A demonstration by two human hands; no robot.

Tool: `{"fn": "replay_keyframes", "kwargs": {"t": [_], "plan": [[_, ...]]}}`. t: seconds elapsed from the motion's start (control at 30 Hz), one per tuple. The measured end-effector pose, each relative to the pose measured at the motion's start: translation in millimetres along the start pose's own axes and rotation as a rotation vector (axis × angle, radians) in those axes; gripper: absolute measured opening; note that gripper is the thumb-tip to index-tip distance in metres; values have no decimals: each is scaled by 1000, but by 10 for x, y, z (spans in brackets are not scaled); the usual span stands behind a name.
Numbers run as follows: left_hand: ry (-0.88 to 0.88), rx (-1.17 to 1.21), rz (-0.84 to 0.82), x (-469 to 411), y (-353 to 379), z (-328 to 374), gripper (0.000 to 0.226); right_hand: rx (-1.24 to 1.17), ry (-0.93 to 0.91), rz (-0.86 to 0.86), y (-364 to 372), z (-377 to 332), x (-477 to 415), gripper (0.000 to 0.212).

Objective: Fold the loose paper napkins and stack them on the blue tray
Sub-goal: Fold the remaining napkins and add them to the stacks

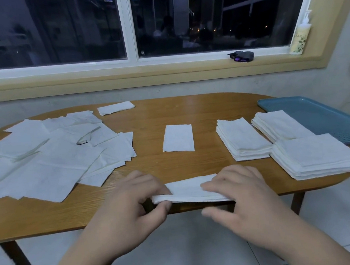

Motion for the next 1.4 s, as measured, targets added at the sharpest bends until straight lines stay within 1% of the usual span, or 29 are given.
{"fn": "replay_keyframes", "kwargs": {"t": [0.03, 0.07, 0.13, 0.2, 0.23, 0.3, 0.37, 0.4, 0.43, 0.5, 0.53, 0.6, 0.63, 0.7, 0.77, 0.83, 0.93, 1.0, 1.1, 1.23, 1.27, 1.4], "plan": [[-14, 34, 18, -12, 4, 40, 9, -6, -22, 80, -76, -27, 1, 32], [-36, 65, 40, -26, 3, 74, 10, -12, -28, 138, -153, -38, -3, 23], [-90, 123, 81, -53, 9, 128, 14, -30, -1, 158, -278, -31, -12, 17], [-124, 159, 79, -68, 70, 184, 22, -60, 54, 143, -411, 7, 15, 20], [-136, 173, 64, -77, 121, 214, 22, -70, 72, 140, -464, 36, 34, 22], [-160, 181, 48, -118, 226, 285, 10, -95, 132, 101, -535, 130, 95, 27], [-158, 175, 41, -200, 315, 400, 10, -141, 192, 60, -615, 226, 158, 27], [-164, 178, 27, -251, 365, 463, 11, -170, 218, 41, -660, 273, 178, 23], [-173, 190, 5, -312, 418, 524, 13, -189, 245, 17, -705, 317, 195, 21], [-170, 213, -52, -454, 538, 650, 24, -198, 257, -16, -795, 399, 206, 28], [-160, 211, -72, -539, 596, 717, 28, -188, 256, -12, -848, 441, 194, 26], [-166, 208, -81, -738, 705, 814, 29, -186, 287, 44, -997, 551, 148, 17], [-191, 219, -71, -852, 756, 844, 25, -223, 328, 91, -1086, 638, 117, 14], [-242, 258, -55, -1098, 872, 888, 13, -330, 425, 172, -1234, 851, 42, 13], [-269, 305, -59, -1344, 1016, 934, 4, -375, 492, 251, -1369, 1102, -74, 15], [-302, 359, -26, -1599, 1162, 940, 4, -412, 540, 310, -1461, 1371, -207, 15], [-371, 386, 36, -2021, 1429, 857, 3, -454, 590, 325, -1488, 1734, -409, 15], [-420, 397, 46, -2326, 1654, 764, 8, -426, 608, 319, -1464, 1979, -533, 16], [-440, 313, 32, -2732, 1999, 624, 22, -355, 629, 290, -1386, 2333, -698, 23], [-355, 137, -40, -3075, 2355, 597, 29, -264, 626, 220, -1277, 2621, -834, 50], [-336, 106, -56, -3128, 2423, 590, 31, -261, 622, 209, -1250, 2670, -852, 51], [-285, 9, -105, -3243, 2654, 538, 34, -190, 607, 149, -1161, 2825, -882, 35]]}}
Point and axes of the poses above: each hand's wrist, its own x-axis away from the middle knuckle, its own y-axis out of the palm, z = x × y, the point moved 8 cm from there along -x, towards the middle knuckle, and after that the axes turned 12 degrees about z, right-handed, at the moved point
